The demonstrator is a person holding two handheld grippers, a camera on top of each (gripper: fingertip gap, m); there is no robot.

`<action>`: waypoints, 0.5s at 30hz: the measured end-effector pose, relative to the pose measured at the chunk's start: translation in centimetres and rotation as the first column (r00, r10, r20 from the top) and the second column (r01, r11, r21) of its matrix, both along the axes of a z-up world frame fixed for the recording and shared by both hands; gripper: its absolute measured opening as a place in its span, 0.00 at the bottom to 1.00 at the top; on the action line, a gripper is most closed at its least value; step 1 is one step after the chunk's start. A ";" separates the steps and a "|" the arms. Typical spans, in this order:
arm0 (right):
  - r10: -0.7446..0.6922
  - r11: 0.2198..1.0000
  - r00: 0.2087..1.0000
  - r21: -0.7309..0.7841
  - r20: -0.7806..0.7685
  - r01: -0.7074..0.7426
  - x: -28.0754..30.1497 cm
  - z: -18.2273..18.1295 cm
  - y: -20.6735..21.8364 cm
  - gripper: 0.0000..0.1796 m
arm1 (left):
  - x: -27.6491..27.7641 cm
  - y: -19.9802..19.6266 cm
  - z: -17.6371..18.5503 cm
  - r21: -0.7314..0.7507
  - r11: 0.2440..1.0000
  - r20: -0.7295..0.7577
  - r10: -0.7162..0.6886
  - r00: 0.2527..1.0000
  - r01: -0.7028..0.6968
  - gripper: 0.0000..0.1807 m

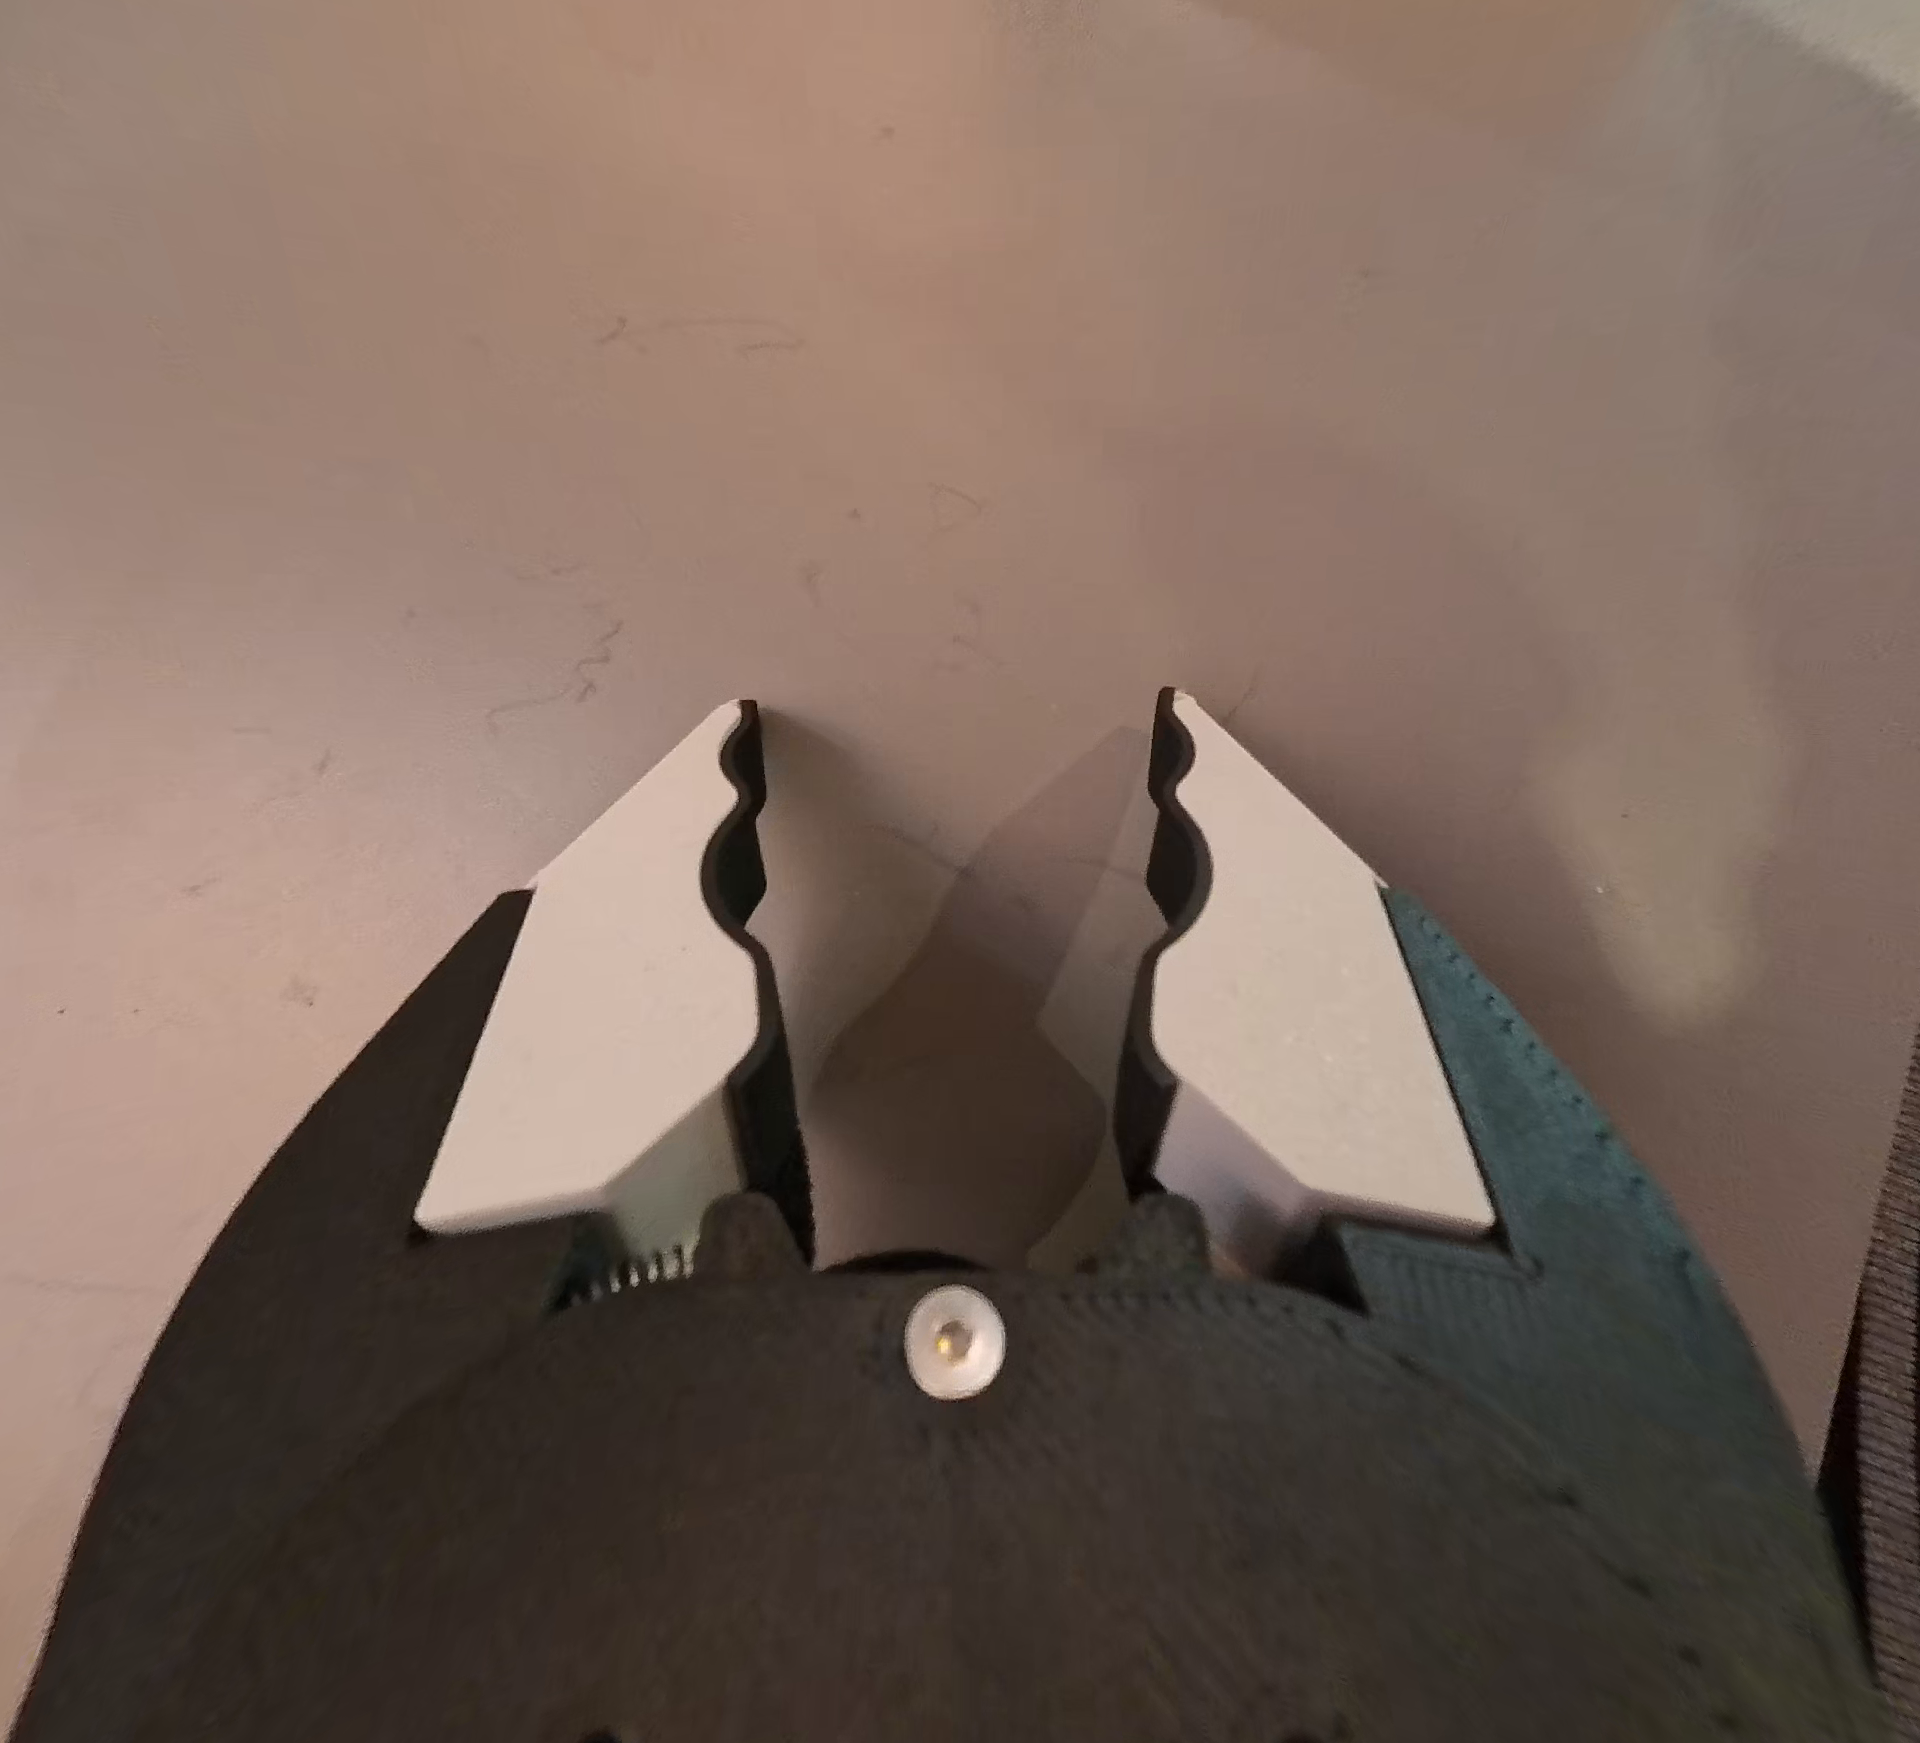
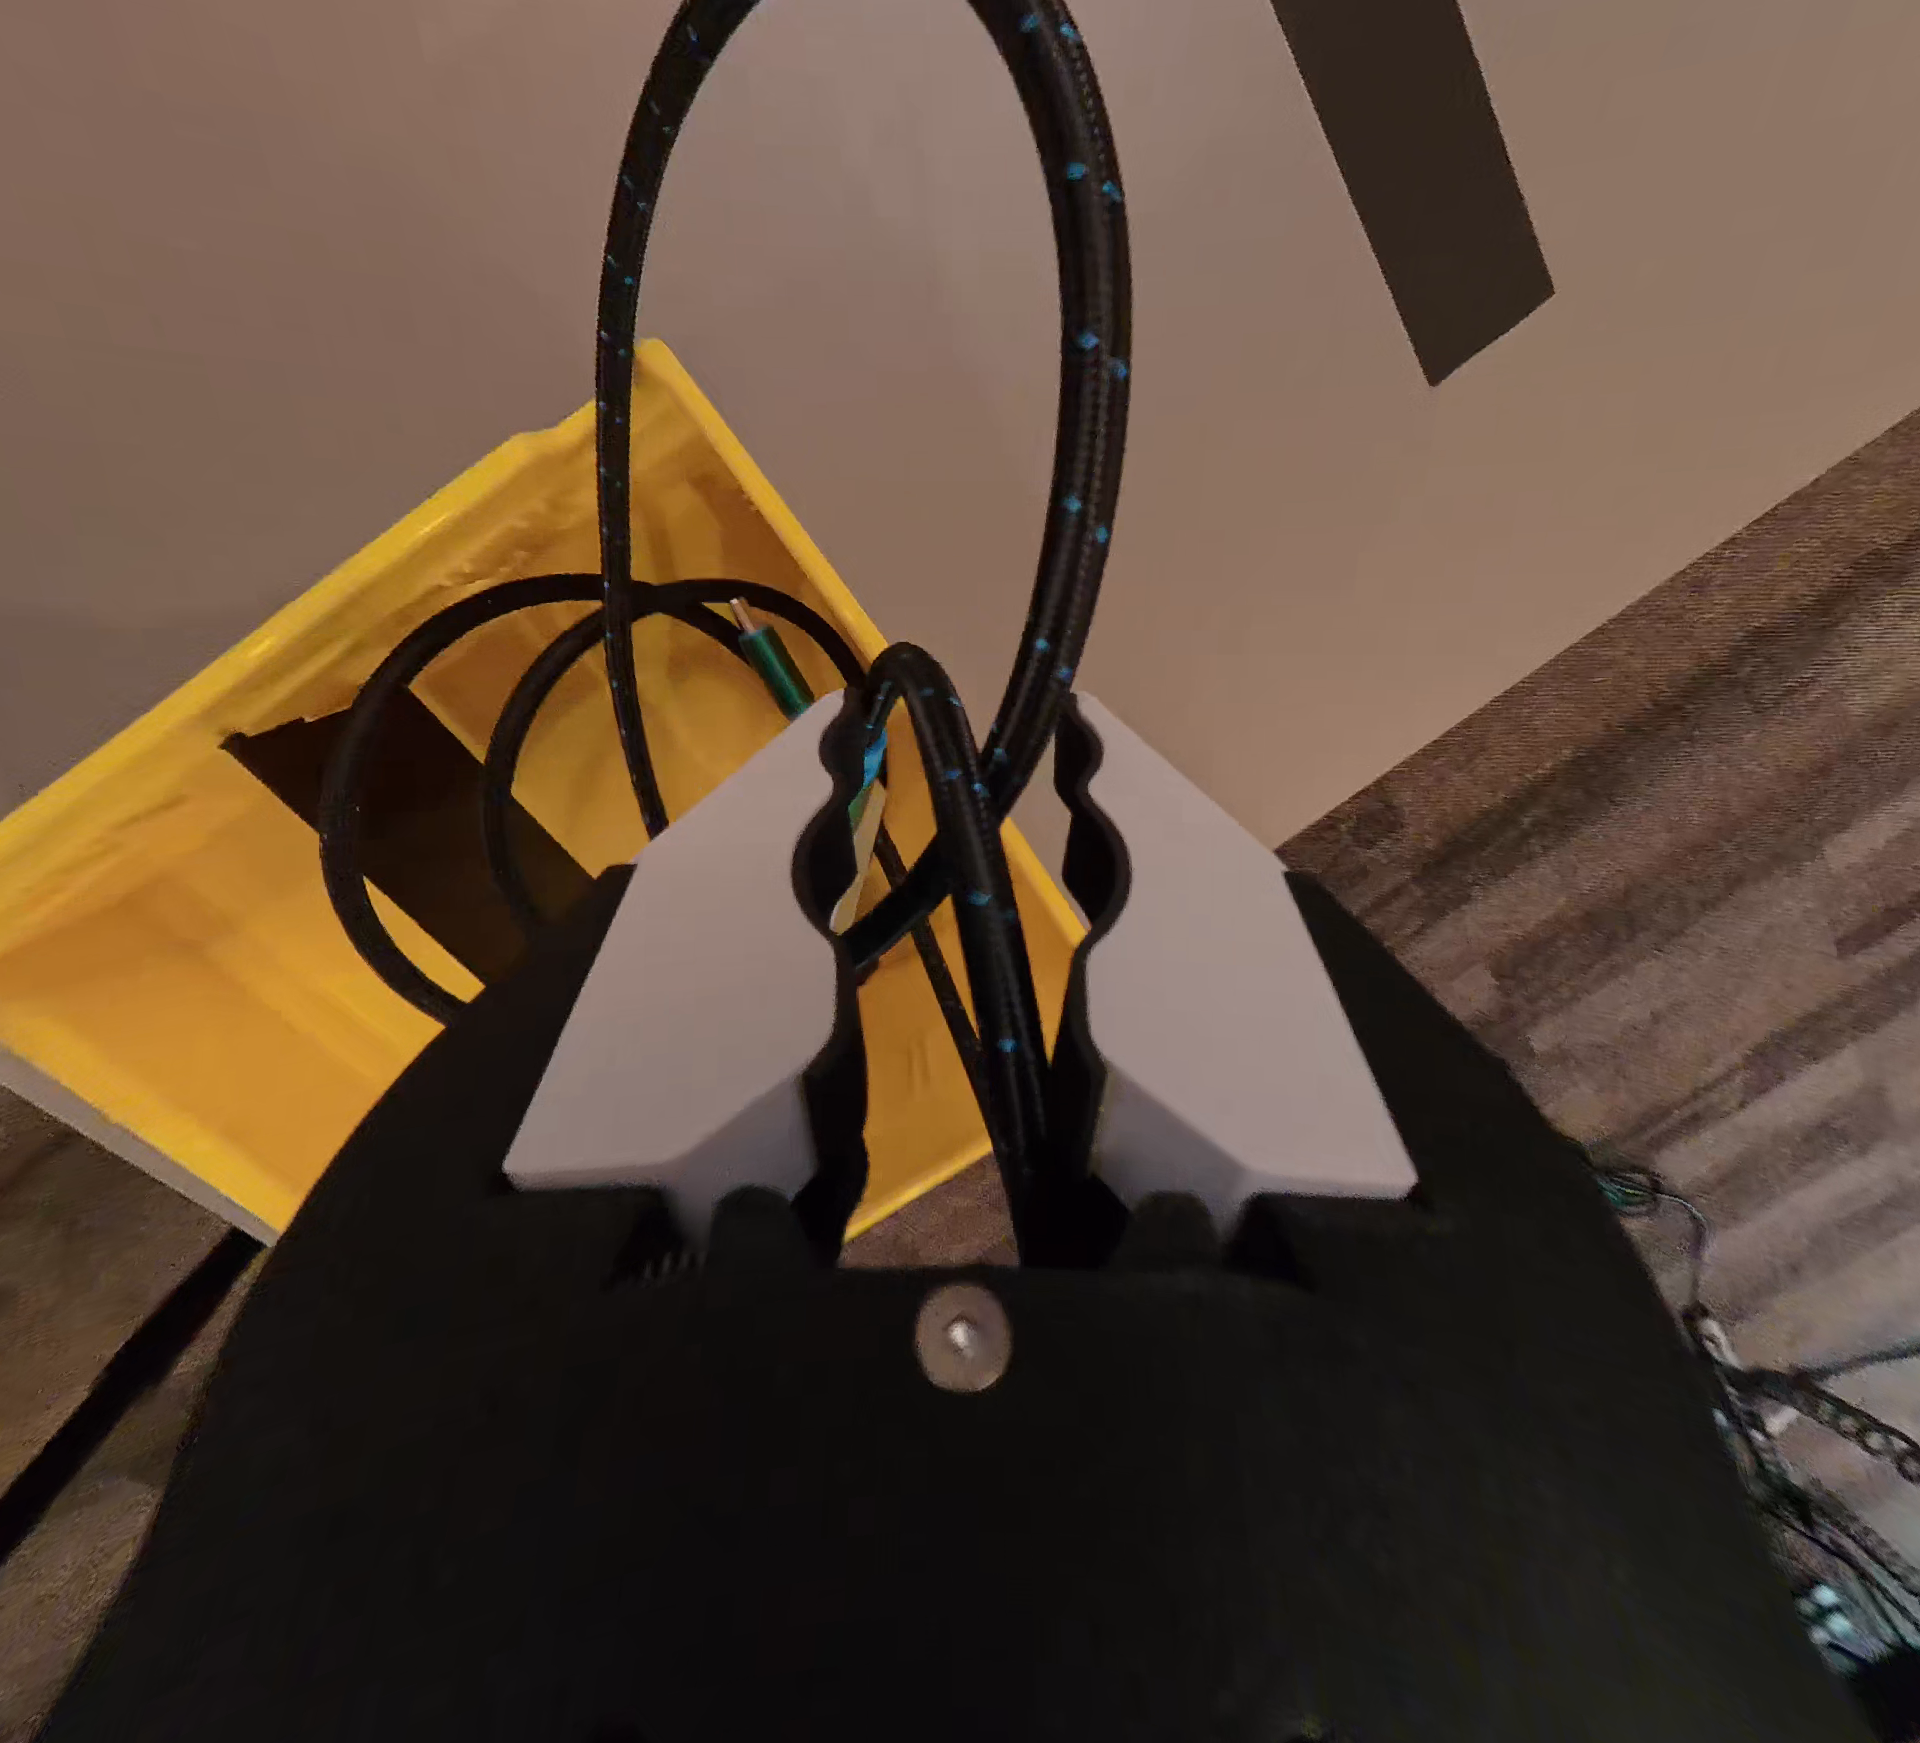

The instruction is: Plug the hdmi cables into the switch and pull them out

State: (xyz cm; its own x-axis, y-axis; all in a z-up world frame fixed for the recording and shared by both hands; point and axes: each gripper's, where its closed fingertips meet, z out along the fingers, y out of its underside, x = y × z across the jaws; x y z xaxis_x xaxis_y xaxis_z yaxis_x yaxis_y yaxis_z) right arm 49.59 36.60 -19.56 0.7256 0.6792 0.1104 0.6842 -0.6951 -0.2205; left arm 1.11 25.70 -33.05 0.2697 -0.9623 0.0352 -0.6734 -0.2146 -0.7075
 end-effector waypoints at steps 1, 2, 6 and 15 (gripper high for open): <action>-0.008 1.000 1.000 0.016 -0.012 0.009 0.0 -0.1 0.3 0.19 | 0.0 0.0 0.0 0.001 1.000 0.000 0.000 1.000 0.000 0.40; -0.017 0.999 1.000 0.042 -0.018 0.018 0.2 -0.2 0.7 0.18 | 0.0 0.0 0.0 0.001 1.000 0.000 0.000 1.000 0.000 0.40; -0.049 0.995 0.997 0.084 -0.068 0.055 -0.1 -1.0 1.4 0.20 | 0.0 0.0 0.0 -0.002 1.000 0.002 0.001 1.000 -0.001 0.40; 0.008 0.998 0.999 0.066 0.054 -0.011 -0.8 -0.5 1.0 0.28 | 0.1 0.1 0.0 0.001 1.000 0.000 0.002 1.000 -0.002 0.40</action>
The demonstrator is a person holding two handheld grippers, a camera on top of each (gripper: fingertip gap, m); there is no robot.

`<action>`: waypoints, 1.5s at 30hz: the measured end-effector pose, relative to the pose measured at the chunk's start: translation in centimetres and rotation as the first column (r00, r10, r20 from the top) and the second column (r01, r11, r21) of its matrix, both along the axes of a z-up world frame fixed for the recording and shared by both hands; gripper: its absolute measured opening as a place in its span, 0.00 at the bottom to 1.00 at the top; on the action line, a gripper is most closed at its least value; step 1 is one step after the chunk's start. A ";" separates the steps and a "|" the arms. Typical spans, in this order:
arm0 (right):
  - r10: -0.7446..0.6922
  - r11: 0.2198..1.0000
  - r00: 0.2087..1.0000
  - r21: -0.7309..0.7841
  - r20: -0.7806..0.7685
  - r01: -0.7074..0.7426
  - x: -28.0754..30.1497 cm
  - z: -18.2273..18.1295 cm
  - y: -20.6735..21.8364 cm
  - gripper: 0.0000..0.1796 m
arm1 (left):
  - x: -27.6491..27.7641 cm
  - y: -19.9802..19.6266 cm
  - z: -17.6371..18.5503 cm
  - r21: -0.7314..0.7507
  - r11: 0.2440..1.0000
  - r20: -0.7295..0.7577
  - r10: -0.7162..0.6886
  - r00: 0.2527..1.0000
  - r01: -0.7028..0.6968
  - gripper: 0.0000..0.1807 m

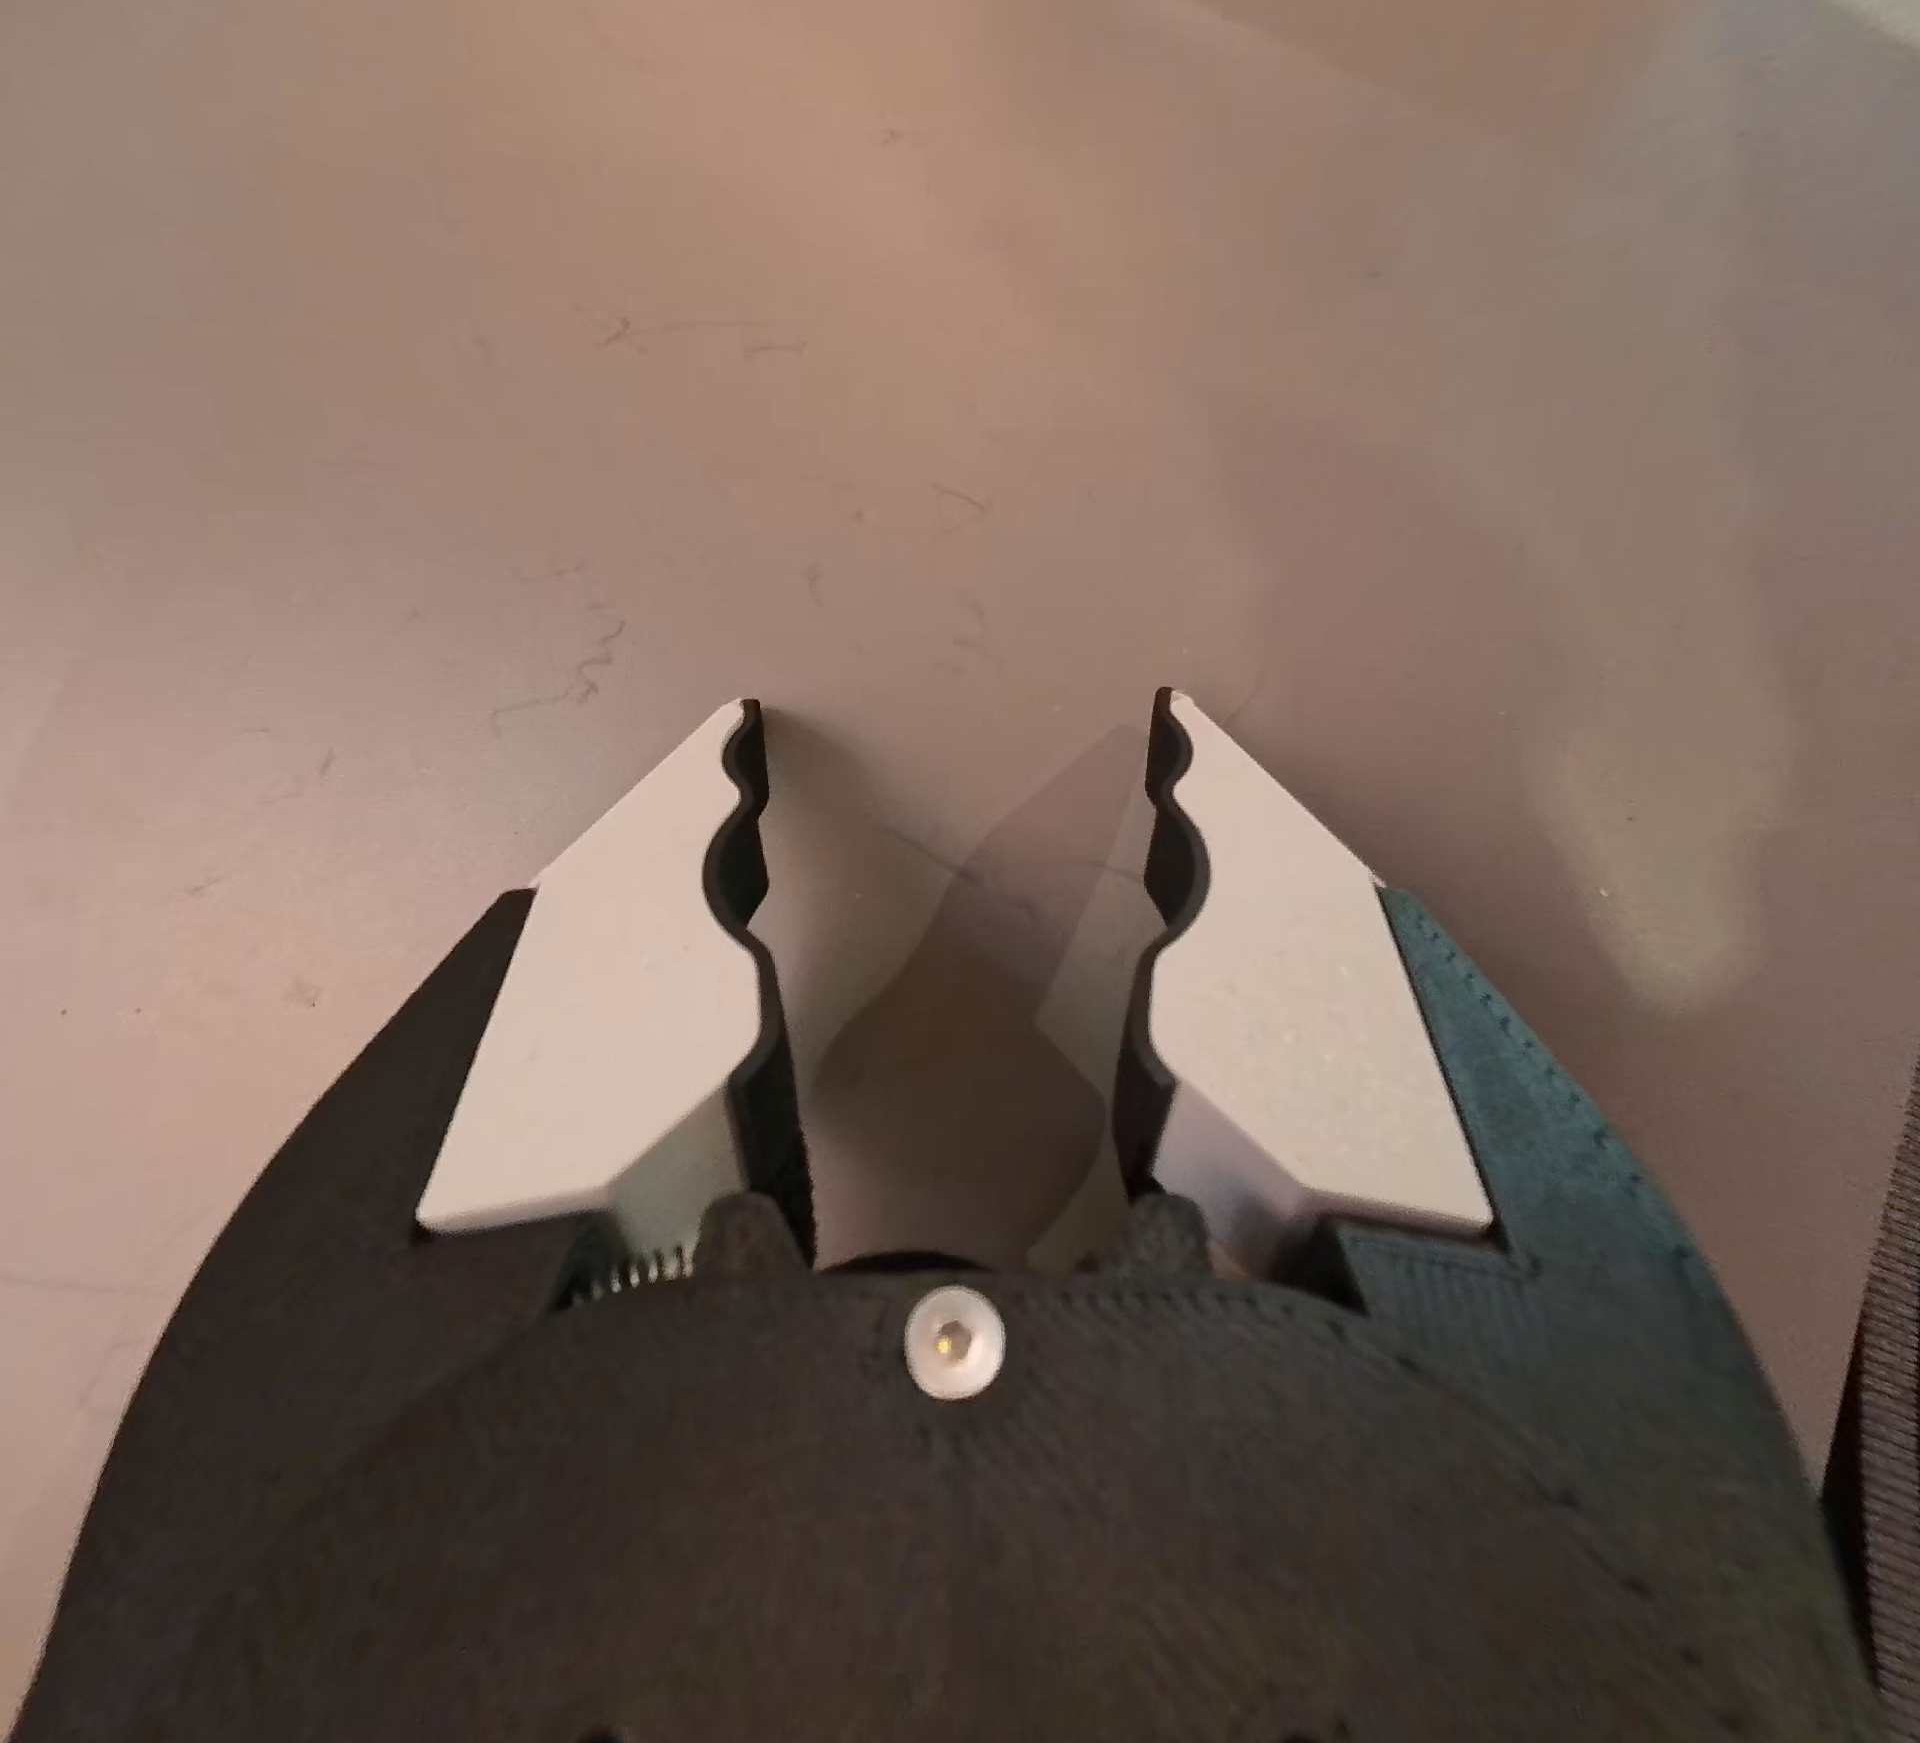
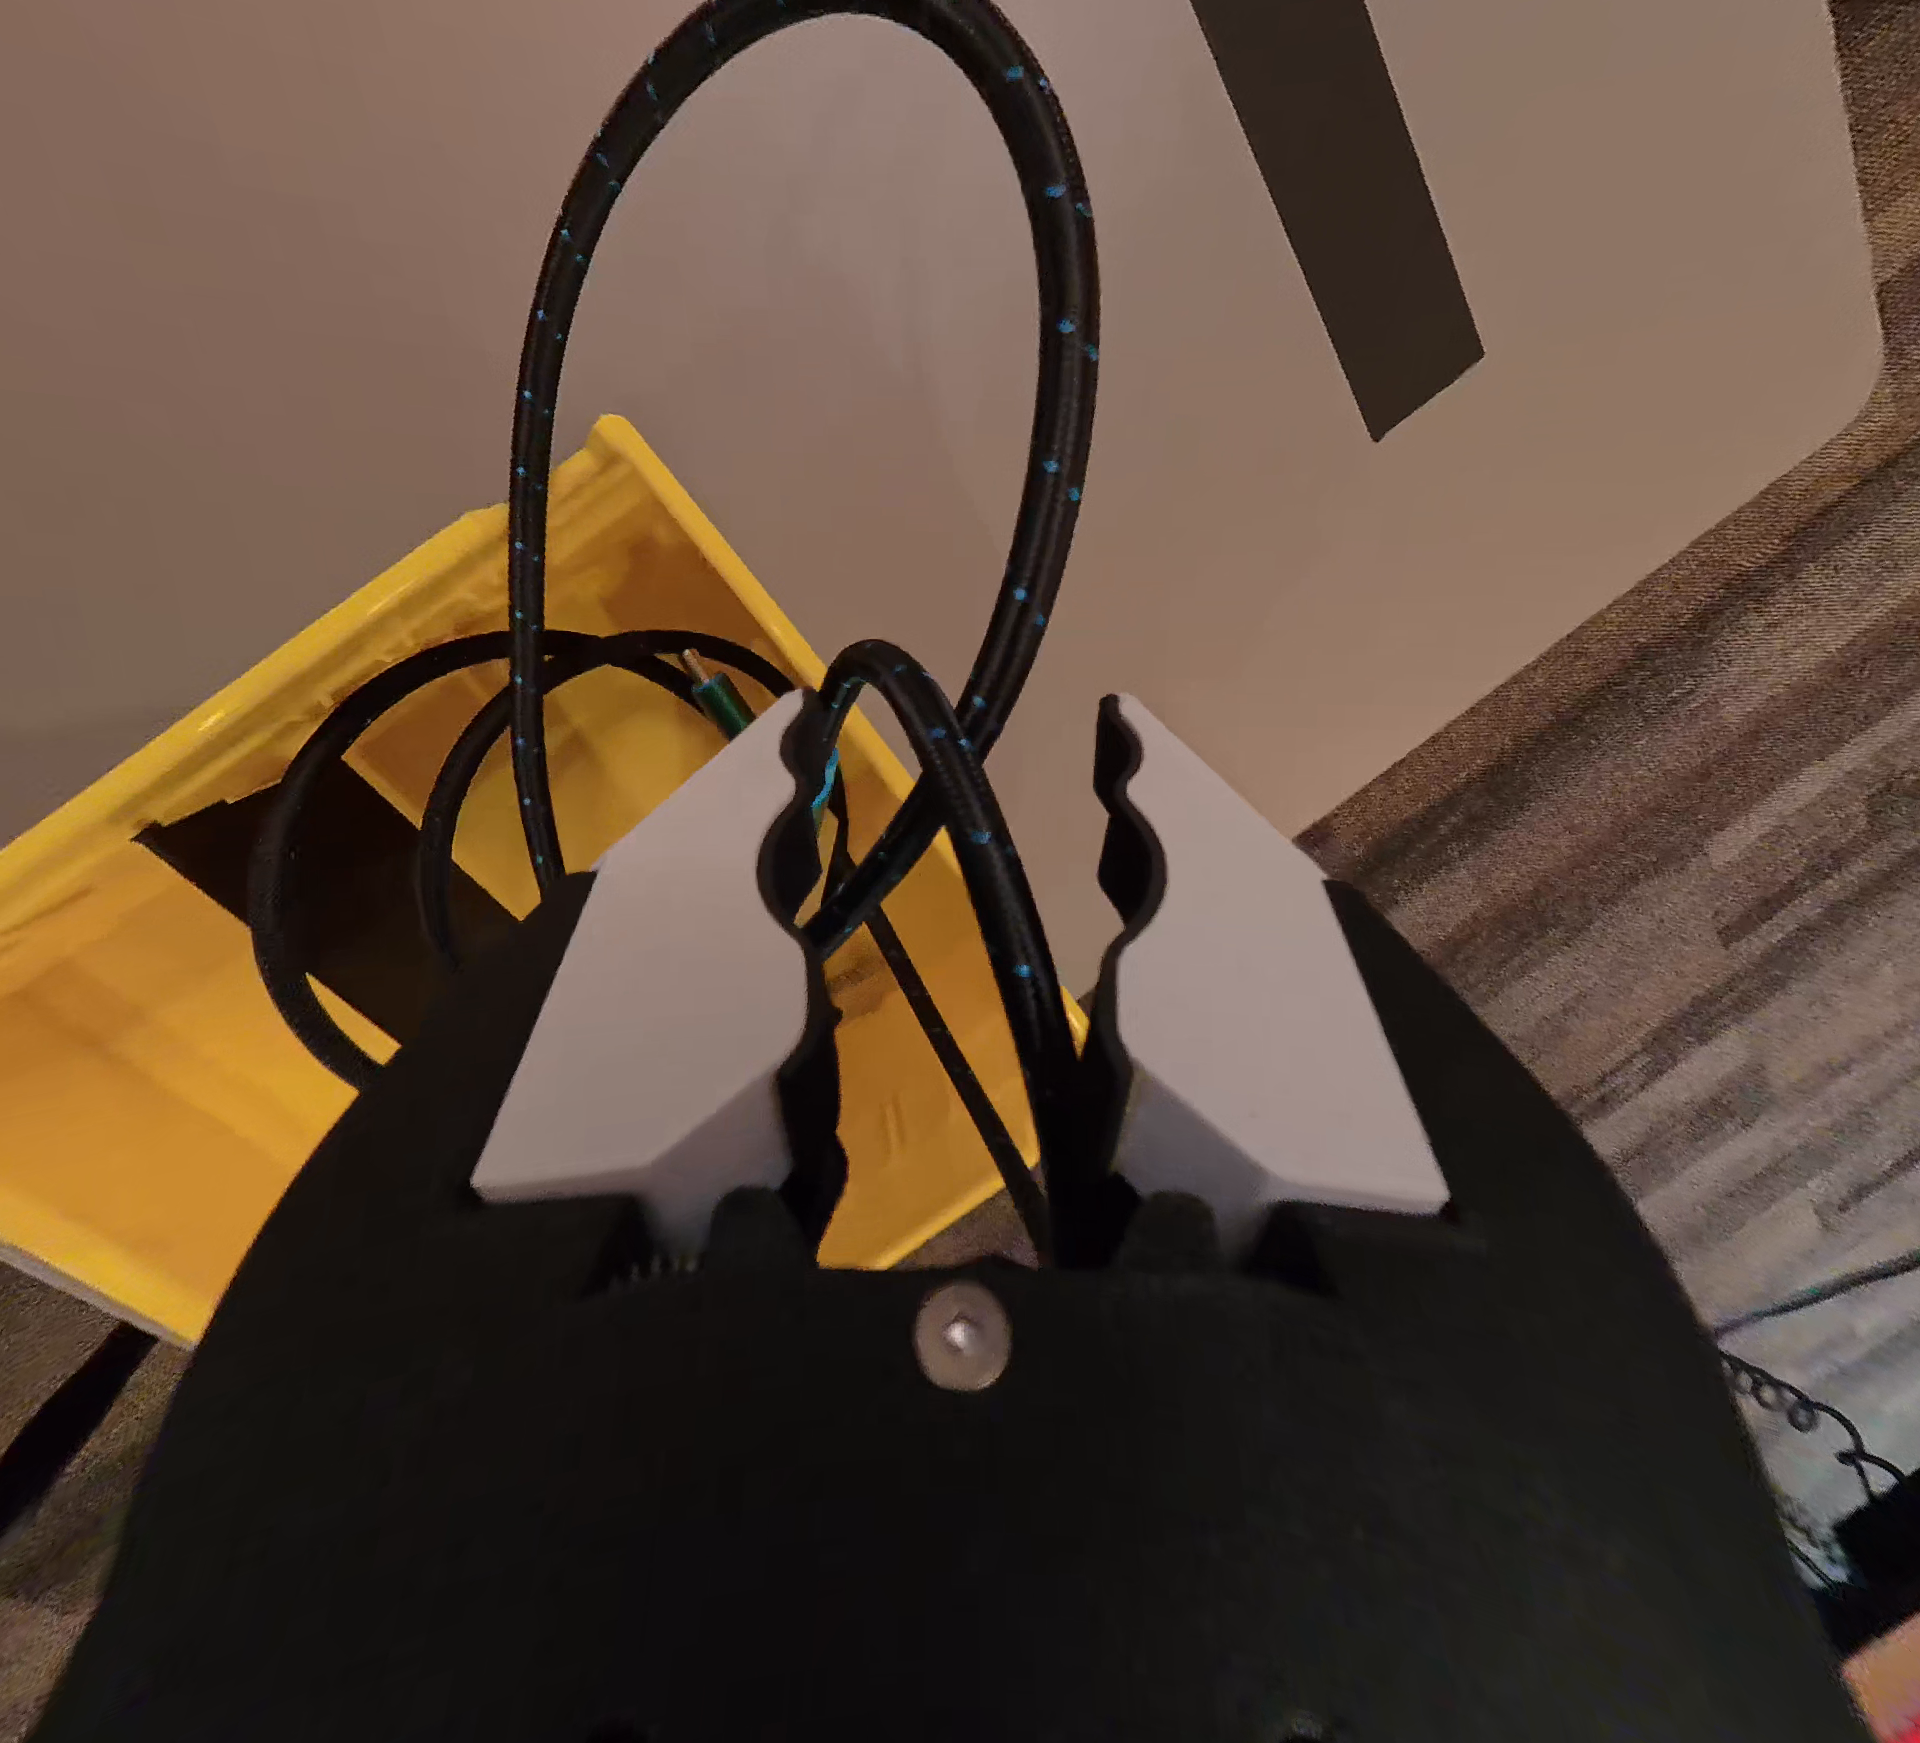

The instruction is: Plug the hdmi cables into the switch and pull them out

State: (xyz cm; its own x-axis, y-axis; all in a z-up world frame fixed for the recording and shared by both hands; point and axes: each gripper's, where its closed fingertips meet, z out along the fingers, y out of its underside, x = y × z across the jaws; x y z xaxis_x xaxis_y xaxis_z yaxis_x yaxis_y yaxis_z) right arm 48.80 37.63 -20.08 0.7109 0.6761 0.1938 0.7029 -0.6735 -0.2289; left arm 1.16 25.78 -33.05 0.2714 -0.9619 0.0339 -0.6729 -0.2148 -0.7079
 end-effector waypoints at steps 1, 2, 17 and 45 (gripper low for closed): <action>0.005 1.000 1.000 -0.001 0.015 -0.005 0.1 0.3 -0.2 0.29 | 0.0 0.0 0.0 0.000 1.000 0.000 0.000 1.000 0.000 0.40; 0.013 1.000 1.000 -0.010 0.024 -0.012 0.1 0.5 -0.6 0.31 | 0.0 0.0 0.0 -0.001 1.000 0.000 0.000 1.000 0.000 0.40; 0.044 0.961 0.998 -0.277 0.052 -0.028 -0.1 2.1 -8.4 0.42 | 0.0 0.0 0.0 0.006 1.000 -0.003 -0.002 1.000 0.002 0.40; -0.021 0.897 0.987 0.438 0.159 -0.051 -4.0 17.1 -5.8 0.40 | 0.0 0.1 0.0 0.009 1.000 -0.006 -0.001 1.000 0.001 0.40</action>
